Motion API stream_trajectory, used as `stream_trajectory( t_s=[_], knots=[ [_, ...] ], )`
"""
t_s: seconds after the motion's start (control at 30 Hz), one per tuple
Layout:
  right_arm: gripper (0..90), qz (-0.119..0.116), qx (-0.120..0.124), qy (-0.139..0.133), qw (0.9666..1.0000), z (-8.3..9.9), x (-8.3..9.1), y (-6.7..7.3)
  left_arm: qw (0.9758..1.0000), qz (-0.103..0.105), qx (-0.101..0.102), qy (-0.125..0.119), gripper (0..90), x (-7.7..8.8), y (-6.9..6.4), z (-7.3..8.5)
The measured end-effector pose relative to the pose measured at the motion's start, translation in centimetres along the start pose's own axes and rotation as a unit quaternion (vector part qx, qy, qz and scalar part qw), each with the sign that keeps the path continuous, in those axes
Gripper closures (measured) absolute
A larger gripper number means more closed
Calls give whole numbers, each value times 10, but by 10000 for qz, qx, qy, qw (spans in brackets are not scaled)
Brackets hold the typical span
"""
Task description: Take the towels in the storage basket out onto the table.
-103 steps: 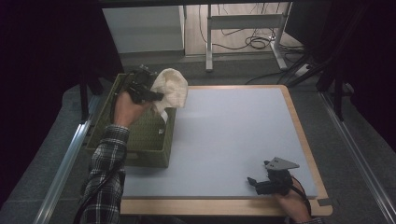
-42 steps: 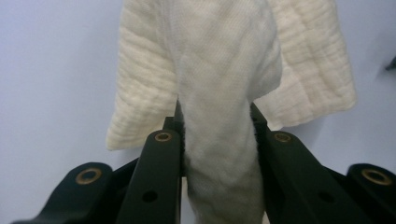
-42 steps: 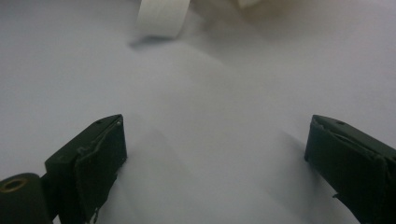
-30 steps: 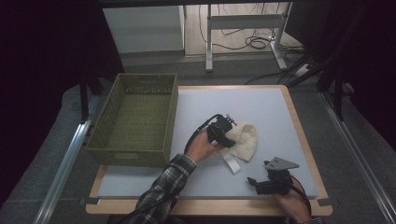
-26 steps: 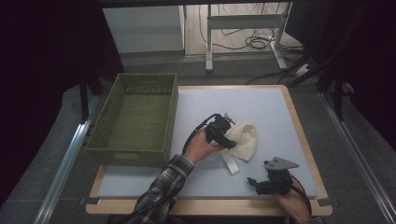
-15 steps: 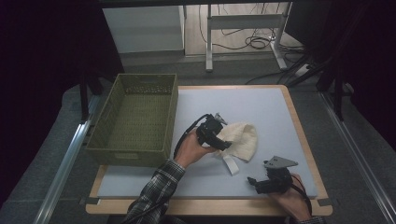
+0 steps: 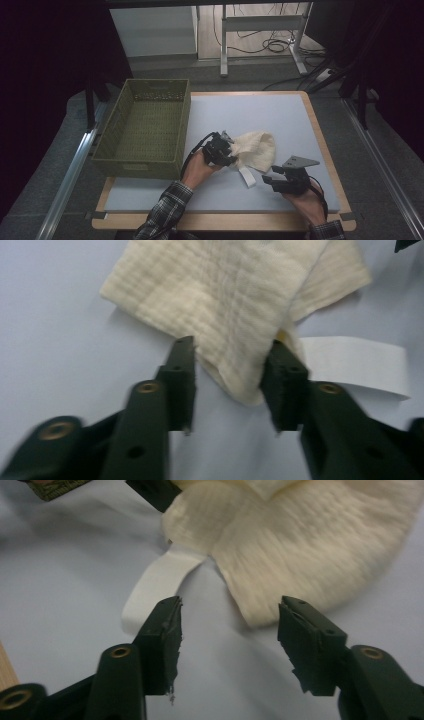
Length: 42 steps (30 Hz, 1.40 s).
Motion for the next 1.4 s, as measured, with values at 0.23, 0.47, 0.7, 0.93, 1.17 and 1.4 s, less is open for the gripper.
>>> stream_trajectory(
  t_s=[0.23,0.47,0.7,0.93,1.17,1.4],
  knots=[
    [493,-71,87,38,9999,-11,-29,-2,9977,-397,370,-398,875,11,20,0],
    [578,229,444,377,9980,-6,-46,-11,9944,-589,660,-577,875,5,29,7],
    [853,433,634,448,9960,-4,-32,-26,9943,-560,679,-609,875,-3,27,11],
    [826,911,183,429,9947,-3,8,-65,9950,-657,538,-530,872,-2,27,13],
    [660,378,-29,150,9992,-10,14,-49,9951,-609,593,-502,852,-2,30,14],
    [526,-114,273,246,9993,-19,-20,-11,9947,-593,669,-518,840,-2,31,14]
  ],
)
Point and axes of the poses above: each handheld gripper's, and its own axes: x roughly backward along the jaws, z roughly out of its underside, y roughly to its left, the point moved 3 cm from there along -x, roughly forward along the jaws, and after that the axes turned 13 degrees about -y, right-handed, at the moved point
